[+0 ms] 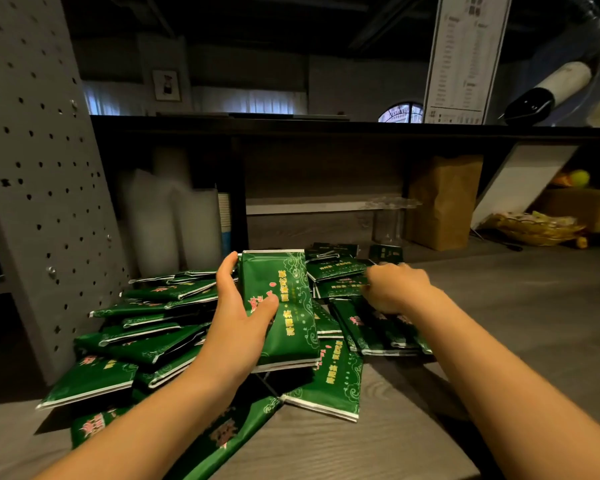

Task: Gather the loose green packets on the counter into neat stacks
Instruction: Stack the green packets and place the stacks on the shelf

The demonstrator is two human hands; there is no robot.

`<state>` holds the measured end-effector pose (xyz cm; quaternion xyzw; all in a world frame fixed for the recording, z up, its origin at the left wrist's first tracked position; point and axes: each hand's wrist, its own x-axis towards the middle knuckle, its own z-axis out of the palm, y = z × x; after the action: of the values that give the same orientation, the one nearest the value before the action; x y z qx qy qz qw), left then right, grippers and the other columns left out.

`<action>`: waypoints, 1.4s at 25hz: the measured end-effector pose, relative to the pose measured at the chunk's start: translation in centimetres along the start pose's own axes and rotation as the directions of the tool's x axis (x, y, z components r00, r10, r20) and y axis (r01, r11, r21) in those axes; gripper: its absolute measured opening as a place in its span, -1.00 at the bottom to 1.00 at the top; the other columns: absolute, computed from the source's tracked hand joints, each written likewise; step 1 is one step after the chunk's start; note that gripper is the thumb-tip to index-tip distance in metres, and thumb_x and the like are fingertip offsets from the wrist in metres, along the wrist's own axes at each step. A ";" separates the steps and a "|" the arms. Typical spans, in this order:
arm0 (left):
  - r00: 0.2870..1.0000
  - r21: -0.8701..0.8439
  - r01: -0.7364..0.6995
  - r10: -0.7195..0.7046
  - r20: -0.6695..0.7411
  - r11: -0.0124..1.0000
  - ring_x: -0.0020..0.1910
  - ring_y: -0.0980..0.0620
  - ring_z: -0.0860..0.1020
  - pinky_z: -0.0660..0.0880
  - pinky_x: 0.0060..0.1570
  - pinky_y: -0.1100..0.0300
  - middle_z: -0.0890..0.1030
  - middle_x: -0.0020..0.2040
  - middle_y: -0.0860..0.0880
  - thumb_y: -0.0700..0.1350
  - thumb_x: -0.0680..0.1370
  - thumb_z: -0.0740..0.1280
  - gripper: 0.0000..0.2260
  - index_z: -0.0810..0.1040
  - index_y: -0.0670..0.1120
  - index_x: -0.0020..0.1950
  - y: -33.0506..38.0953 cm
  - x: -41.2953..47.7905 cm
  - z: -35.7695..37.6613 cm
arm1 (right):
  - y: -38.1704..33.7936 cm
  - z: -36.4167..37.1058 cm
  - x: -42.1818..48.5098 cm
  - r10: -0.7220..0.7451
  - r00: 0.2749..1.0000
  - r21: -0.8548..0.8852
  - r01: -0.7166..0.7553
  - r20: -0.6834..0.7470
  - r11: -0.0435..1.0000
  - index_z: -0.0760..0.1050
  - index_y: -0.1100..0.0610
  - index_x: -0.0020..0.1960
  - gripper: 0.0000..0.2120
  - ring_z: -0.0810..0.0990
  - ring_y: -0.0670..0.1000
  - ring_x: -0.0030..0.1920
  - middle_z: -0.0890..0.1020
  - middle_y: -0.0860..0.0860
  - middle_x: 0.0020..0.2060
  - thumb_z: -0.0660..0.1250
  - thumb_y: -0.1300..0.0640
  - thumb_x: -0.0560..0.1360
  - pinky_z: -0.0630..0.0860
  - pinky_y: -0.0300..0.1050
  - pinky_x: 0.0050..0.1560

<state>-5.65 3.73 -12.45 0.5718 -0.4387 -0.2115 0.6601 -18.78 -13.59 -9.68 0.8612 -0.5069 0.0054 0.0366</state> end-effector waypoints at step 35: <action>0.989 -0.069 0.067 -0.076 -0.125 0.995 0.02 -0.03 0.60 0.52 -0.05 0.09 0.57 0.12 -0.02 -0.23 0.58 0.25 -0.45 0.14 0.21 0.43 -0.3 0.9 -0.8 | -0.9 1.3 0.4 -0.095 0.995 0.850 0.043 0.009 0.525 -0.01 0.08 0.54 -0.27 0.57 0.09 -0.02 0.47 0.12 0.15 0.33 0.06 0.51 0.53 -0.01 0.01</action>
<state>-4.40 3.37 -12.41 0.5780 -0.3680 -0.2122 0.6967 -17.85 -13.56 -11.04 0.7895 -0.4068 0.2264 -0.3998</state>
